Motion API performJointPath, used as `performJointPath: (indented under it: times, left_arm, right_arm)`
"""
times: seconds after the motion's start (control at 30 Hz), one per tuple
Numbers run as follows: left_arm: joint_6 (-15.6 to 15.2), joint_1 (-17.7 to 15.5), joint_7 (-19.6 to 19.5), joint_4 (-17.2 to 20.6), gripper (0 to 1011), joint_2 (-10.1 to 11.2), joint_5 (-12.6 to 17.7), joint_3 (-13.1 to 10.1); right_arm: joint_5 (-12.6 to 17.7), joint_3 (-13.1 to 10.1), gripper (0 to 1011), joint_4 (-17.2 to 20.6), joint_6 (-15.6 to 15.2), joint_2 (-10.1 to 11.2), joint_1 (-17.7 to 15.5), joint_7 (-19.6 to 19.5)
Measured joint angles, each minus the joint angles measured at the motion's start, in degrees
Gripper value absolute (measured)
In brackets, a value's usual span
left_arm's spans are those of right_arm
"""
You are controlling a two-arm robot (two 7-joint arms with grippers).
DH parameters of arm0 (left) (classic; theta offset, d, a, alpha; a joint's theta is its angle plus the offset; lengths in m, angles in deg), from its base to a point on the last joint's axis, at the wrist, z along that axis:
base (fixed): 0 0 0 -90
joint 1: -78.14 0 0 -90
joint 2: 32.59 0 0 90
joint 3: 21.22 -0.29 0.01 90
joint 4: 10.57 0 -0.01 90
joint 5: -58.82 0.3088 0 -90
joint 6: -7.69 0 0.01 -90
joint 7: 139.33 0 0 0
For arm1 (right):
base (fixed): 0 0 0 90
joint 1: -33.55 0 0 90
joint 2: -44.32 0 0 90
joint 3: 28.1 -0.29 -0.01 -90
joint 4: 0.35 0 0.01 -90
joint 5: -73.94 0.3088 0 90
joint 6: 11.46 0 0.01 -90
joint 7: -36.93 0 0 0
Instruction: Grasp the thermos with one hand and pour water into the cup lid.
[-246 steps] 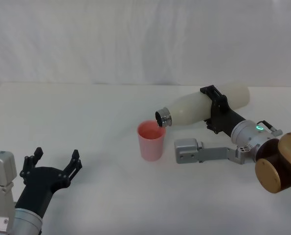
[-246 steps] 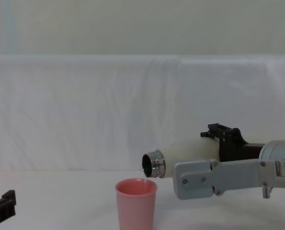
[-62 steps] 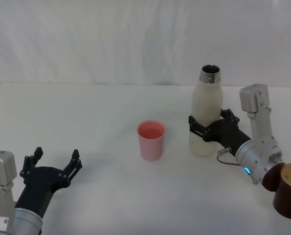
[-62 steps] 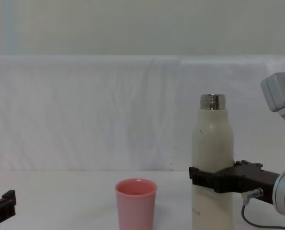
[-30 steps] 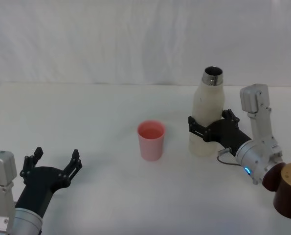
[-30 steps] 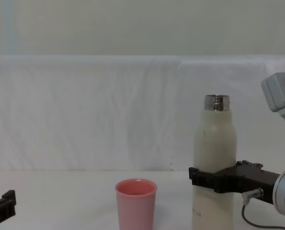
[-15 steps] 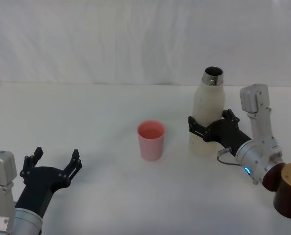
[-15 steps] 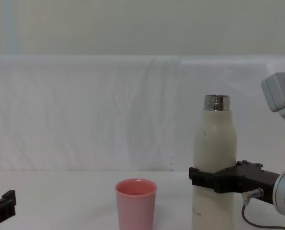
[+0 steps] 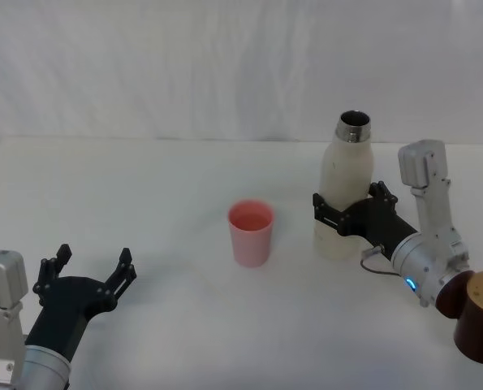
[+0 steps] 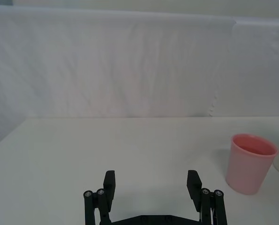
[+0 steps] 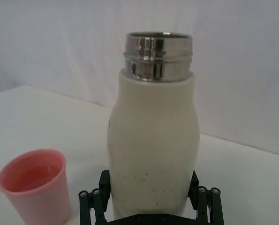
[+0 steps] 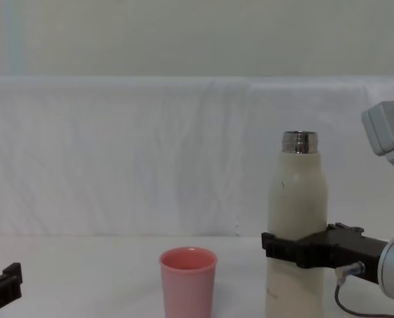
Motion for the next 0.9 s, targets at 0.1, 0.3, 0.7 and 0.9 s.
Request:
performJointPath:
  times: [0.1, 0.3, 0.7, 0.9]
  left_arm:
    - [0.0, 0.0, 0.0, 0.0, 1001, 0.0, 0.0, 0.0]
    - [0.0, 0.0, 0.01, 0.0, 1001, 0.0, 0.0, 0.0]
    - [0.0, 0.0, 0.0, 0.0, 1001, 0.0, 0.0, 0.0]
    - [0.0, 0.0, 0.01, 0.0, 1001, 0.0, 0.0, 0.0]
  right_arm:
    - [0.18, -0.15, 1001, 0.34, 0.02, 0.23, -0.38, 0.0]
    - [0.73, -0.59, 1001, 1.1, 0.03, 0.77, -1.12, 0.02]
    - [1.77, -0.95, 1001, 2.24, -0.04, 1.57, -1.95, 0.66]
    - [2.43, -0.88, 1001, 2.83, -0.15, 1.89, -2.29, 1.03]
